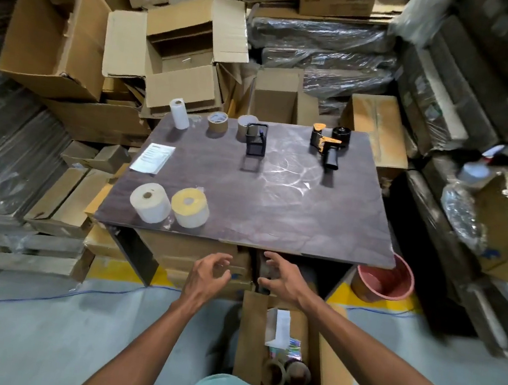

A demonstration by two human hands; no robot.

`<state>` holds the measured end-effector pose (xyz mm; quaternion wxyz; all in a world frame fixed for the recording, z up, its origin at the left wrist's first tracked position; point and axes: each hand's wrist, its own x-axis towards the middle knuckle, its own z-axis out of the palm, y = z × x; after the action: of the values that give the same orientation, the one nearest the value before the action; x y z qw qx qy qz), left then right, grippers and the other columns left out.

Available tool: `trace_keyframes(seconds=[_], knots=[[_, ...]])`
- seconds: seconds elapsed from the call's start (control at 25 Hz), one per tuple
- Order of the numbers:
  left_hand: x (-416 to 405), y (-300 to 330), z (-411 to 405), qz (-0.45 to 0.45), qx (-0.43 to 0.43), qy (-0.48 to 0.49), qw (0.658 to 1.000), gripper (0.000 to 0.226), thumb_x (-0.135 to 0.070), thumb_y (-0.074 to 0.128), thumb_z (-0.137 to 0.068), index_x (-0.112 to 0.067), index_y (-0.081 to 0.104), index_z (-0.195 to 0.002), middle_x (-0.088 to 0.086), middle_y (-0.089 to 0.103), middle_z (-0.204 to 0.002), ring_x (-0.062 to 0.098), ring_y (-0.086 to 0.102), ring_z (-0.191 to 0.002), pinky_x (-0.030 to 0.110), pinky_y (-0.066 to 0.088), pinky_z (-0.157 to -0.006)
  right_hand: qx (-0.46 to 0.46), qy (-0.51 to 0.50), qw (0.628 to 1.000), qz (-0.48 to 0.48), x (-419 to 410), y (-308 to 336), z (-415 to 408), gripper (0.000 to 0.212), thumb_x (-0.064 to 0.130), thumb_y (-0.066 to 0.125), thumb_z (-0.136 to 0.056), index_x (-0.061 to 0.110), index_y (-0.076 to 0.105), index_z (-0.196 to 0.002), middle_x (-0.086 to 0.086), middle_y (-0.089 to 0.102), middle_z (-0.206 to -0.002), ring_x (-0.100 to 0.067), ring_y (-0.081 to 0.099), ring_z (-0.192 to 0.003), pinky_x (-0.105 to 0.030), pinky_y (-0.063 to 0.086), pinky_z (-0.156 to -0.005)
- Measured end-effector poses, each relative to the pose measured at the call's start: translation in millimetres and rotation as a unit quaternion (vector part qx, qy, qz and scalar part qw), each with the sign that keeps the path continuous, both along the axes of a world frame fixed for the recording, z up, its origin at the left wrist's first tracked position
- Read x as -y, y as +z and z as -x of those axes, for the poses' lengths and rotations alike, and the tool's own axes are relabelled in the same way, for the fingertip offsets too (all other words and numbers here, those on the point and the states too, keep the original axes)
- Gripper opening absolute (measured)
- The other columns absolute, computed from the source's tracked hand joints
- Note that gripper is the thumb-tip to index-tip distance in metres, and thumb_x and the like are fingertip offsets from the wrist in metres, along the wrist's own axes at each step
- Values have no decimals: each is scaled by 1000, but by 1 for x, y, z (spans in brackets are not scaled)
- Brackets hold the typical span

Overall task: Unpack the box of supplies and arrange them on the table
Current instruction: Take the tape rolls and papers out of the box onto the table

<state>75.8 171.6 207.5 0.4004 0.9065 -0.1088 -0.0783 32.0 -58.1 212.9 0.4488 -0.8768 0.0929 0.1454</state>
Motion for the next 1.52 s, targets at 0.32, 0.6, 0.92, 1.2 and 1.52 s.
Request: trace_keyframes(seconds=[0.32,0.6,0.92,1.2,1.52], knots=[[88,-41,122,-33,-86,-66,994,25,-23,68,-87,-27,71,-112,-13,71,-96,-1,64,-91,23,55,-82,-39,-21,999,3,78,-37,131,66,23,73,-85,19,48,-145,-5,60,-134,-19,57,-123,-28,47,-99],[123,-55,182,-121,-141,-128,974,28,-29,65,-89,-26,68,-117,-8,69,-106,6,62,-96,27,56,-85,-104,-61,993,-6,112,-66,204,65,19,74,-87,17,46,-146,-6,57,-141,-22,57,-126,-23,48,-92],[125,-104,191,-175,-192,-184,948,29,-26,61,-87,-26,70,-115,-7,70,-106,9,62,-95,29,55,-85,-180,-41,982,46,117,-111,226,67,23,69,-87,20,42,-149,-8,59,-139,-25,57,-125,-31,46,-104],[118,-214,175,-190,-230,-218,929,28,-29,60,-92,-28,66,-120,-8,63,-118,7,56,-107,22,48,-87,-214,-24,973,80,105,-224,207,68,27,69,-84,25,43,-147,-7,60,-136,-26,58,-121,-36,49,-103],[125,-366,159,-200,-283,-218,913,43,-41,60,-85,-34,62,-127,-6,65,-128,16,61,-113,35,52,-101,-269,-59,958,80,113,-380,189,53,36,72,-82,24,58,-132,1,64,-126,-23,61,-112,-27,48,-94]])
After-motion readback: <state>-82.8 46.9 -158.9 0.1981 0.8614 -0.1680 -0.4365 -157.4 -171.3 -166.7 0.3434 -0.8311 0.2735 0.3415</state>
